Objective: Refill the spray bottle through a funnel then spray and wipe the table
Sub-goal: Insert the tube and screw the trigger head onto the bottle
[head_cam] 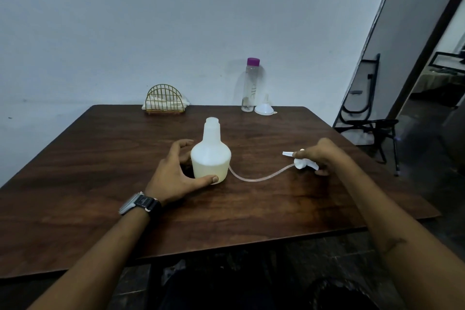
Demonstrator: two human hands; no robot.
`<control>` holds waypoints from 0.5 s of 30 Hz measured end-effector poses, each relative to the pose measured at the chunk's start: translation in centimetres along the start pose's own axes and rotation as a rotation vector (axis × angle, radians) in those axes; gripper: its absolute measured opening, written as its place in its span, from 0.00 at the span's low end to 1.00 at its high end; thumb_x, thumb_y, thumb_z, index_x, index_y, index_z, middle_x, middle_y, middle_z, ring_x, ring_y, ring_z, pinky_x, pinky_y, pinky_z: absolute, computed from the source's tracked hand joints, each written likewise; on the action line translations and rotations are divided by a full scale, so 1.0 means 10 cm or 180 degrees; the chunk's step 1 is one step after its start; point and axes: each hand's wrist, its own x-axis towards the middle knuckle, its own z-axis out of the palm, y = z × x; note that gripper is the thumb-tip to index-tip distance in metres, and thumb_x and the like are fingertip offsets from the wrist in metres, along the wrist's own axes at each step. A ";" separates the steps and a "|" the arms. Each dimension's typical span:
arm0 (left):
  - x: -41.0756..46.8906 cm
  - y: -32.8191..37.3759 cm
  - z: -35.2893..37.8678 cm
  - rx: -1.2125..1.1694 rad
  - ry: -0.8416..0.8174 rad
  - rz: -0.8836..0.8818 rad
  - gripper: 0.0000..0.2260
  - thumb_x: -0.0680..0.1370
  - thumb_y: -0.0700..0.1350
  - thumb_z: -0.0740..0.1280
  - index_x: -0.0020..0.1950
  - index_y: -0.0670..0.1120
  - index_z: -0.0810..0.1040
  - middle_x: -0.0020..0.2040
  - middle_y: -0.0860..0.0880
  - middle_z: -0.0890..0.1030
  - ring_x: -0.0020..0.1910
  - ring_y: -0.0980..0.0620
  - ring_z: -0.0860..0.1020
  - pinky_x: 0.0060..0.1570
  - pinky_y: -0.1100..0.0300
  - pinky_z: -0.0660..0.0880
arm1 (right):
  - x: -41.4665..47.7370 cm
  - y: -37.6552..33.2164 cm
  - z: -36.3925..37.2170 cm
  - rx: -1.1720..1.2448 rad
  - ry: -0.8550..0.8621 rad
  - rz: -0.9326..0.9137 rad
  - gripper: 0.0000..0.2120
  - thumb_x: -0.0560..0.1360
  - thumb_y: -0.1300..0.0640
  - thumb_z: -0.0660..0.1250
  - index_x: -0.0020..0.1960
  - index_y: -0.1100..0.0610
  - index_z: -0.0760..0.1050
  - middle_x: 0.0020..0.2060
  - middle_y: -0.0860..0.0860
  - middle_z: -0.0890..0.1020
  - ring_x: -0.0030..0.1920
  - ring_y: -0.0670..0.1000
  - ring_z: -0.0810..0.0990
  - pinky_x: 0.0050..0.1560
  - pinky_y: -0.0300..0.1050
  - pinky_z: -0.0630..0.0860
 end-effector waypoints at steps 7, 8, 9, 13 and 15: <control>-0.01 0.04 -0.01 -0.0023 -0.0019 0.0041 0.45 0.61 0.59 0.85 0.72 0.57 0.65 0.60 0.65 0.76 0.61 0.57 0.77 0.62 0.56 0.75 | -0.13 -0.04 -0.07 0.0708 -0.0195 -0.0037 0.18 0.75 0.56 0.80 0.59 0.65 0.83 0.48 0.56 0.83 0.42 0.49 0.81 0.34 0.39 0.79; -0.01 0.04 -0.01 -0.0016 -0.0020 0.0046 0.45 0.61 0.59 0.85 0.72 0.57 0.65 0.61 0.65 0.77 0.61 0.57 0.78 0.62 0.56 0.76 | -0.18 -0.07 -0.09 0.0906 -0.0169 -0.0052 0.17 0.75 0.57 0.79 0.59 0.66 0.83 0.48 0.56 0.83 0.41 0.49 0.81 0.32 0.38 0.79; -0.01 0.04 -0.01 -0.0013 -0.0020 0.0049 0.46 0.60 0.59 0.85 0.72 0.57 0.65 0.62 0.63 0.77 0.60 0.57 0.78 0.61 0.55 0.76 | -0.22 -0.10 -0.13 0.1102 -0.0143 -0.0082 0.16 0.76 0.58 0.78 0.59 0.66 0.82 0.49 0.58 0.84 0.40 0.49 0.81 0.28 0.38 0.80; 0.00 0.03 -0.01 -0.0035 -0.0003 0.0041 0.46 0.60 0.60 0.85 0.72 0.58 0.65 0.65 0.59 0.79 0.60 0.57 0.79 0.61 0.57 0.76 | -0.42 -0.33 -0.37 0.1747 0.0093 -0.0534 0.10 0.79 0.62 0.74 0.57 0.67 0.80 0.50 0.62 0.84 0.38 0.51 0.81 0.26 0.35 0.79; 0.00 0.03 -0.01 -0.0038 0.0020 0.0052 0.46 0.60 0.60 0.85 0.71 0.59 0.65 0.66 0.59 0.79 0.61 0.57 0.79 0.61 0.56 0.76 | -0.52 -0.49 -0.55 0.1947 0.0228 -0.0843 0.15 0.78 0.62 0.74 0.63 0.66 0.79 0.45 0.60 0.84 0.32 0.49 0.80 0.25 0.34 0.78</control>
